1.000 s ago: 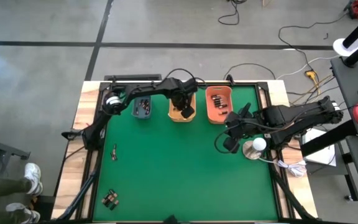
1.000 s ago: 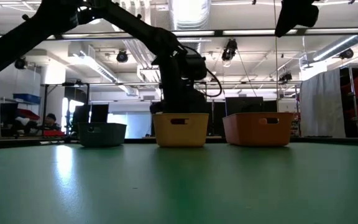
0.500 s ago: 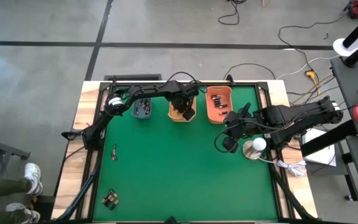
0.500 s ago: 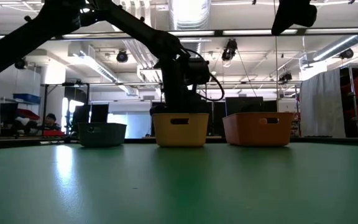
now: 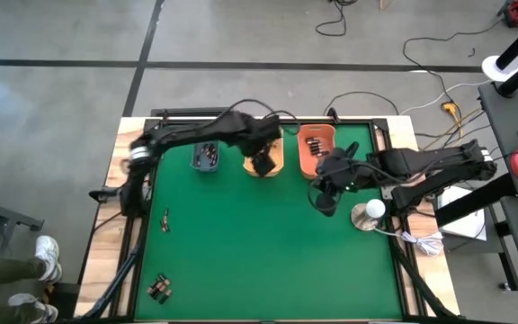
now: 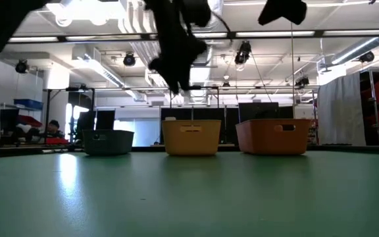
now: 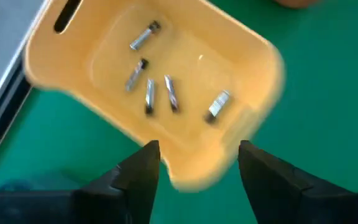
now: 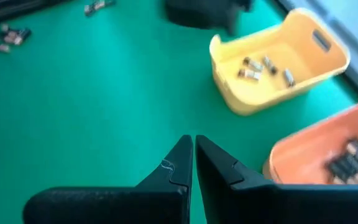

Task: Sort batteries
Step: Put the black battery into the blue bin

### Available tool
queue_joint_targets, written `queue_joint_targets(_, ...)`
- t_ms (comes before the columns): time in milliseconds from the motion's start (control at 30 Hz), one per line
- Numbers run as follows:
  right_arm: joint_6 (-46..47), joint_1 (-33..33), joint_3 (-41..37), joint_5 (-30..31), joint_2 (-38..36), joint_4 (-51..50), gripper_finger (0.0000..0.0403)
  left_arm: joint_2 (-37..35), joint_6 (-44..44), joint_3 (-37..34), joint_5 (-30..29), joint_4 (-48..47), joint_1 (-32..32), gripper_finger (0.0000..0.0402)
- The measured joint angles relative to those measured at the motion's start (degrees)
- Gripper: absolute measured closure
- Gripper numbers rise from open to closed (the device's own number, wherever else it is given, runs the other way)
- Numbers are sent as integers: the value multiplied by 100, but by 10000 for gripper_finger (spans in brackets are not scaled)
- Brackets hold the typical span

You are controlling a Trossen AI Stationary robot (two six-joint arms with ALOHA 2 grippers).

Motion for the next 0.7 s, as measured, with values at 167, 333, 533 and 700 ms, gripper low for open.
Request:
queue_joint_targets(167, -551, -242, -4, 117, 105, 362, 390, -1367, -1209, -1301, -118, -24, -716, 194)
queue_joint_targets(333, -1010, -452, -22, 103, 355, 680, 390, -2669, -3342, -3041, -420, -27, -1669, 186)
queue_joint_targets(533, -1497, -575, 8, 111, 658, 1336, 390, -3714, -6312, -4906, 17, -16, -2840, 158)
queue_joint_targets(700, -1897, -576, 232, 97, 866, 1850, 390, -4063, -7528, -6073, 1069, 66, -3207, 135)
